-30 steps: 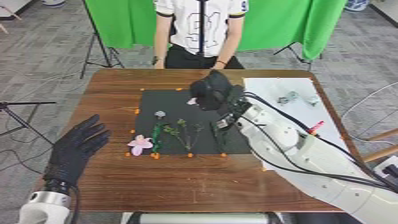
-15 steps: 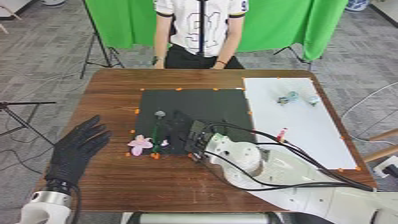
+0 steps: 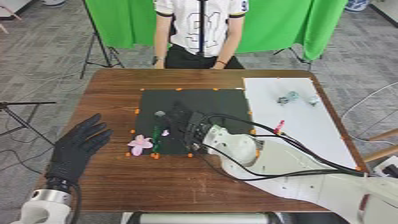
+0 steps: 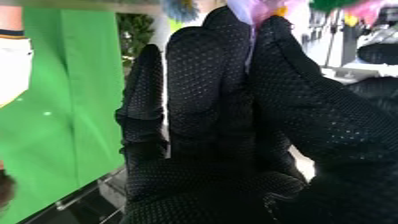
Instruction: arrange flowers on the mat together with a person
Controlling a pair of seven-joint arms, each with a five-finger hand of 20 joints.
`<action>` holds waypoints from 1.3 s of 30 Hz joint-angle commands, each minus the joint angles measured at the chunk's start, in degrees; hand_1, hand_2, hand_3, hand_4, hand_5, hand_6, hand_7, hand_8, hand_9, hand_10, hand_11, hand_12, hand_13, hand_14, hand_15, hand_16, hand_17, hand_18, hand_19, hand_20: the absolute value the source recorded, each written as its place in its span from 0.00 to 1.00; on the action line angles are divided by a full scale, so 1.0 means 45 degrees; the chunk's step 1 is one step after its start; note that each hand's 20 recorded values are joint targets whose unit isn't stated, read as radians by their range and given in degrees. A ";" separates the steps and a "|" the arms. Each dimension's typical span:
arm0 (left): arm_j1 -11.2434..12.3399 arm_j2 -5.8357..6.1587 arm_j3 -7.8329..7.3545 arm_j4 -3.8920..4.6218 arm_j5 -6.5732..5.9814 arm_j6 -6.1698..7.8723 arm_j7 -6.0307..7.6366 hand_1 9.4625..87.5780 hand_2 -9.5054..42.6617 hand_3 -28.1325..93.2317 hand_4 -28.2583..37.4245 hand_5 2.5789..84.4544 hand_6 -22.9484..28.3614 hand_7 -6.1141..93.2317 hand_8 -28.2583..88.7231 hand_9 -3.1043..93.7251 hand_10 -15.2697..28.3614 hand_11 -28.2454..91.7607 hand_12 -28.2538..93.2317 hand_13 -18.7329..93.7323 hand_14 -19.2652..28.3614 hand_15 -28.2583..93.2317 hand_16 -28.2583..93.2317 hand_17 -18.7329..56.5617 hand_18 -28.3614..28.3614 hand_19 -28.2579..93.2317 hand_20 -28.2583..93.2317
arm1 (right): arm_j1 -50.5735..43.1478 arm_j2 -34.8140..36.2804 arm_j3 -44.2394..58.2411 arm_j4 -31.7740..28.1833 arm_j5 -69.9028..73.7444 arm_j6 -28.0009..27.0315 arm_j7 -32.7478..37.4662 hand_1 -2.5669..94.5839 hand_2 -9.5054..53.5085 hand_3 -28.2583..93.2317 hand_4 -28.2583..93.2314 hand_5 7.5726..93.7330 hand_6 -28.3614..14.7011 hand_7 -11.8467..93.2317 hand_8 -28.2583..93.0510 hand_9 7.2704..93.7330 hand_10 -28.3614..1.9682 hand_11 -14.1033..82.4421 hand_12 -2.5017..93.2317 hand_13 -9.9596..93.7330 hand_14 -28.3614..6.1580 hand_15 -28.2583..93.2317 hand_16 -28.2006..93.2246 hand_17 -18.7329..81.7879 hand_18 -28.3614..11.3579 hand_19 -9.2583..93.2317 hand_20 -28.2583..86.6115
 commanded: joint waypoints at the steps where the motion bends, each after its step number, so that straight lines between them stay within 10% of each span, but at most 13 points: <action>1: 0.0184 0.0215 0.0052 0.0017 -0.0015 -0.0061 0.0020 0.17 0.17 0.84 0.08 0.42 0.52 0.25 0.17 0.38 0.65 0.44 0.37 0.44 0.74 0.47 0.25 0.20 0.93 0.62 0.28 | 0.0686 -0.0088 0.0061 -0.0047 0.0256 0.0226 0.0150 0.53 0.00 0.92 0.00 0.68 0.77 0.61 0.19 0.85 0.77 0.40 0.58 0.77 0.74 0.71 0.54 0.48 0.34 0.77 0.61; 39: 0.0181 0.0192 -0.0056 0.0049 -0.0008 0.0030 -0.0063 0.17 0.18 0.84 0.08 0.42 0.51 0.25 0.17 0.38 0.66 0.44 0.37 0.44 0.74 0.47 0.25 0.20 0.93 0.62 0.28 | 0.1358 0.0057 0.0456 0.0501 0.0281 -0.1328 0.0202 0.43 0.00 0.89 0.00 0.62 0.75 0.60 0.19 0.75 0.73 0.46 0.50 0.72 0.69 0.75 0.45 0.45 0.33 0.75 0.62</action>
